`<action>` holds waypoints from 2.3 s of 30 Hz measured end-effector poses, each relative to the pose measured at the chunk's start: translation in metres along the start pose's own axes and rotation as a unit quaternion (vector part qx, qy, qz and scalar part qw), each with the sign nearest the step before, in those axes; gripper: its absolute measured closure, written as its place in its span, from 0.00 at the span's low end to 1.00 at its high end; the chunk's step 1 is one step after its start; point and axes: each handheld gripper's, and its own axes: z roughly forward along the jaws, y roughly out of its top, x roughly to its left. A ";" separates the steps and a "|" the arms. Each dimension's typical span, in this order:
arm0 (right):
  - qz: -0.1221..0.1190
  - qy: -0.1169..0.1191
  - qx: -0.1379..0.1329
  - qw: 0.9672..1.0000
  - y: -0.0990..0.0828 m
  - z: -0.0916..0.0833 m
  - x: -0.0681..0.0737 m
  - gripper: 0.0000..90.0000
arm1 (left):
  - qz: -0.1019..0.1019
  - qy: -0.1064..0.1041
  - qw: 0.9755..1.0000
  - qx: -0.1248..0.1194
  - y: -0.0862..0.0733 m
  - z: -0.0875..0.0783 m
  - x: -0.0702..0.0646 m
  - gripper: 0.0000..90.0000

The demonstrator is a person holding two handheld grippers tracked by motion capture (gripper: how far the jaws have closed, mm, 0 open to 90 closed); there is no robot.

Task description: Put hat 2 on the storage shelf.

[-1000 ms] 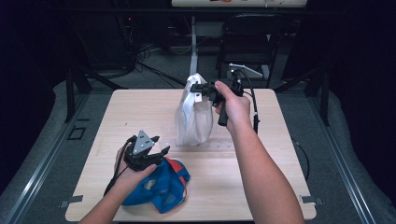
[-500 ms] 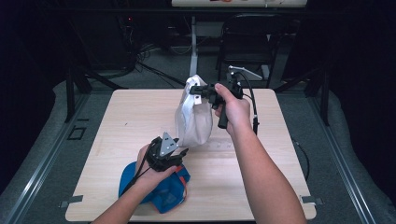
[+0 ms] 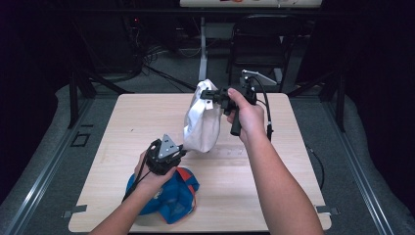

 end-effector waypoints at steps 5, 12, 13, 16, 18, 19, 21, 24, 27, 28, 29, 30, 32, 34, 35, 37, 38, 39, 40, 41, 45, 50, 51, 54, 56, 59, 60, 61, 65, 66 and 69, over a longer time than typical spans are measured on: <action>-0.001 -0.004 0.001 1.000 0.000 0.003 -0.001 0.91 | -0.013 -0.020 1.000 -0.006 -0.005 0.003 0.002 0.90; 0.002 -0.008 0.013 1.000 -0.001 0.010 -0.007 0.91 | -0.030 -0.010 0.999 -0.009 -0.014 0.003 0.002 0.90; 0.001 -0.009 0.014 1.000 -0.002 0.011 -0.007 0.91 | -0.035 -0.004 0.999 -0.008 -0.016 0.002 0.002 0.90; 0.000 -0.015 0.013 1.000 -0.002 0.013 -0.009 0.90 | -0.040 0.001 0.999 -0.008 -0.018 0.001 0.003 0.91; -0.004 -0.021 0.018 1.000 -0.003 0.014 -0.010 0.89 | -0.050 0.011 0.999 -0.007 -0.020 0.000 0.004 0.92; -0.006 -0.025 0.017 1.000 -0.003 0.015 -0.010 0.88 | -0.051 0.015 0.999 -0.003 -0.021 0.000 0.004 0.92; -0.017 -0.040 0.018 0.999 -0.004 0.016 -0.010 0.86 | -0.053 0.020 0.998 0.001 -0.022 -0.001 0.005 0.93; -0.033 -0.054 0.022 0.998 -0.006 0.017 -0.009 0.84 | -0.060 0.022 0.998 0.005 -0.023 -0.002 0.006 0.93; -0.063 -0.078 0.020 0.995 -0.008 0.011 -0.007 0.75 | -0.071 0.022 0.997 0.008 -0.025 -0.002 0.007 0.93; -0.069 -0.084 0.014 0.994 -0.008 0.009 -0.006 0.73 | -0.072 0.024 0.997 0.009 -0.025 -0.001 0.007 0.93; -0.076 -0.091 0.014 0.993 -0.008 0.006 -0.006 0.72 | -0.073 0.025 0.997 0.009 -0.025 -0.001 0.006 0.93; -0.082 -0.096 0.011 0.992 -0.009 0.003 -0.006 0.71 | -0.074 0.025 0.997 0.010 -0.026 0.000 0.005 0.93; -0.087 -0.101 0.007 0.991 -0.009 0.000 -0.006 0.70 | -0.073 0.026 0.997 0.012 -0.026 0.000 0.005 0.93; -0.101 -0.099 -0.007 0.990 -0.012 -0.012 -0.008 0.67 | -0.076 0.025 0.997 0.012 -0.026 -0.001 0.007 0.93; -0.100 -0.096 -0.008 0.990 -0.014 -0.016 -0.009 0.67 | -0.081 0.025 0.996 0.010 -0.028 -0.002 0.009 0.93; -0.108 -0.099 -0.013 0.989 -0.017 -0.024 -0.011 0.66 | -0.088 0.022 0.996 0.012 -0.030 -0.002 0.011 0.93; -0.115 -0.103 -0.015 0.988 -0.019 -0.028 -0.013 0.65 | -0.091 0.022 0.996 0.012 -0.031 -0.002 0.012 0.93; -0.122 -0.106 -0.016 0.987 -0.021 -0.033 -0.016 0.65 | -0.093 0.021 0.995 0.013 -0.031 -0.002 0.012 0.93; -0.125 -0.108 -0.018 0.986 -0.024 -0.037 -0.018 0.65 | -0.090 0.021 0.996 0.019 -0.031 -0.001 0.012 0.93; -0.125 -0.108 -0.018 0.986 -0.024 -0.037 -0.018 0.65 | -0.090 0.021 0.996 0.019 -0.031 -0.001 0.012 0.93; -0.135 -0.110 -0.029 0.984 -0.037 -0.058 -0.037 0.64 | -0.082 0.022 0.996 0.036 -0.032 0.006 0.010 0.94; -0.158 -0.145 -0.026 0.976 -0.051 -0.068 -0.052 0.64 | -0.081 0.021 0.996 0.042 -0.035 0.010 0.009 0.93; -0.169 -0.159 -0.029 0.972 -0.060 -0.072 -0.059 0.64 | -0.081 0.022 0.996 0.042 -0.036 0.010 0.009 0.93; -0.187 -0.176 -0.029 0.966 -0.069 -0.074 -0.065 0.64 | -0.079 0.024 0.996 0.040 -0.036 0.011 0.009 0.93; -0.196 -0.191 -0.026 0.962 -0.080 -0.075 -0.077 0.64 | -0.079 0.028 0.996 0.042 -0.036 0.009 0.009 0.91; -0.202 -0.206 -0.023 0.957 -0.090 -0.074 -0.089 0.64 | -0.080 0.030 0.996 0.036 -0.036 0.007 0.008 0.86; -0.202 -0.210 -0.024 0.956 -0.093 -0.074 -0.092 0.64 | -0.079 0.025 0.996 0.028 -0.037 0.002 0.008 0.84; -0.207 -0.214 -0.022 0.954 -0.095 -0.074 -0.095 0.64 | -0.079 0.025 0.996 0.028 -0.037 0.002 0.008 0.82; -0.218 -0.229 -0.021 0.949 -0.106 -0.075 -0.106 0.64 | -0.085 0.019 0.996 0.008 -0.044 -0.018 0.009 0.72; -0.218 -0.229 -0.021 0.949 -0.106 -0.075 -0.106 0.64 | -0.085 0.019 0.996 0.008 -0.044 -0.018 0.009 0.71; -0.221 -0.238 -0.019 0.946 -0.116 -0.078 -0.117 0.64 | -0.104 0.027 0.994 0.001 -0.056 -0.037 0.016 0.69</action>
